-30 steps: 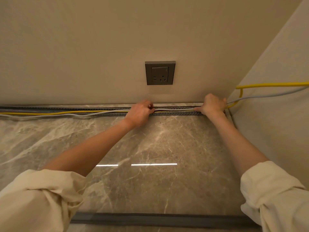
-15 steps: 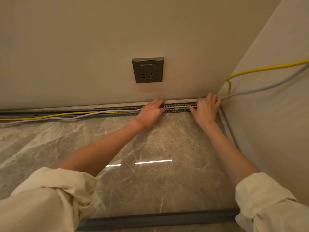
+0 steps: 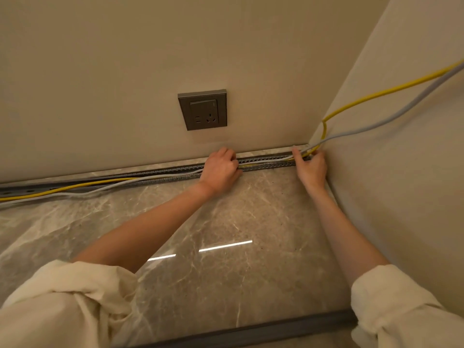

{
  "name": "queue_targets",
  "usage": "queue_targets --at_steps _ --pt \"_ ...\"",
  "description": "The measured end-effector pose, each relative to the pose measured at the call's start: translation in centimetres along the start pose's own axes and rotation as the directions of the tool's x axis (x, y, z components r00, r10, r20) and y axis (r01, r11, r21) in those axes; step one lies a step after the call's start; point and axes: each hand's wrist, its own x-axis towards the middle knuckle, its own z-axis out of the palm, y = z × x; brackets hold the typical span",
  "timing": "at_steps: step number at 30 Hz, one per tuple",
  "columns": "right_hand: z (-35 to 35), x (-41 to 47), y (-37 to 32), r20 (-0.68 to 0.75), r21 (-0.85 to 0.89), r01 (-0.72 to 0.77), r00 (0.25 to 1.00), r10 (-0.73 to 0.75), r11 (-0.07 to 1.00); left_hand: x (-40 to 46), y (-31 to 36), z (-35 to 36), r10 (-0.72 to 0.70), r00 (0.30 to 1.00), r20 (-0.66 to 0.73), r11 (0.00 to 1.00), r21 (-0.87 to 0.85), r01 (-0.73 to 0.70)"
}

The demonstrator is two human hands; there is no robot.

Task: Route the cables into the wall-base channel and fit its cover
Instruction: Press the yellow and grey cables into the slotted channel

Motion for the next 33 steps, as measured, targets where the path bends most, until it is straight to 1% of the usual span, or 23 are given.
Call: queue_targets --at_steps 2,4,7,9,14,17,19,23,26,28,30,33 --pt "0.0 1.0 -0.1 0.0 0.0 0.002 1.0 -0.002 1.0 0.7 0.8 -0.1 -0.042 0.999 0.004 0.999 0.001 0.042" --pt "0.0 1.7 -0.2 0.012 -0.002 -0.008 1.0 0.008 1.0 1.6 1.7 -0.1 -0.062 0.998 0.006 0.996 -0.058 0.063" --pt "0.1 2.1 -0.2 0.035 -0.009 0.012 0.999 -0.011 1.0 3.2 3.2 0.4 0.014 0.998 0.065 0.997 -0.076 -0.009" --pt "0.0 2.0 0.0 0.036 0.007 0.041 0.998 -0.042 0.999 4.0 4.2 0.9 0.03 0.995 0.094 0.996 -0.083 -0.022" --pt "-0.6 1.6 0.8 0.062 0.09 0.097 0.993 -0.103 0.991 4.4 5.0 2.0 -0.034 0.998 0.06 0.992 -0.116 0.041" --pt "-0.8 1.3 1.2 0.044 0.064 0.151 0.987 -0.154 0.986 4.1 5.1 2.0 -0.049 0.997 0.054 0.99 -0.128 0.055" --pt "-0.7 1.2 1.3 0.016 0.033 0.166 0.986 -0.167 0.986 3.9 5.2 1.7 -0.065 0.997 0.051 0.982 -0.175 0.073" --pt "-0.6 1.2 0.9 -0.017 0.04 0.143 0.99 -0.142 0.989 3.5 4.6 0.8 -0.091 0.995 0.048 0.958 -0.268 0.1" --pt "-0.8 1.6 0.3 -0.028 0.047 0.148 0.989 -0.147 0.988 3.3 3.8 0.0 -0.103 0.994 0.04 0.949 -0.296 0.11" --pt "-0.8 2.1 0.2 -0.02 0.055 0.122 0.992 -0.121 0.991 3.2 3.3 -0.4 -0.099 0.994 0.056 0.941 -0.32 0.111" --pt "-0.6 2.4 0.1 0.024 0.137 0.038 0.999 -0.042 0.99 3.2 2.9 -0.7 -0.09 0.994 0.067 0.938 -0.33 0.107" --pt "0.0 2.3 -0.2 0.066 0.297 -0.064 0.997 0.047 0.953 2.8 2.3 -1.0 -0.087 0.994 0.071 0.936 -0.337 0.106"
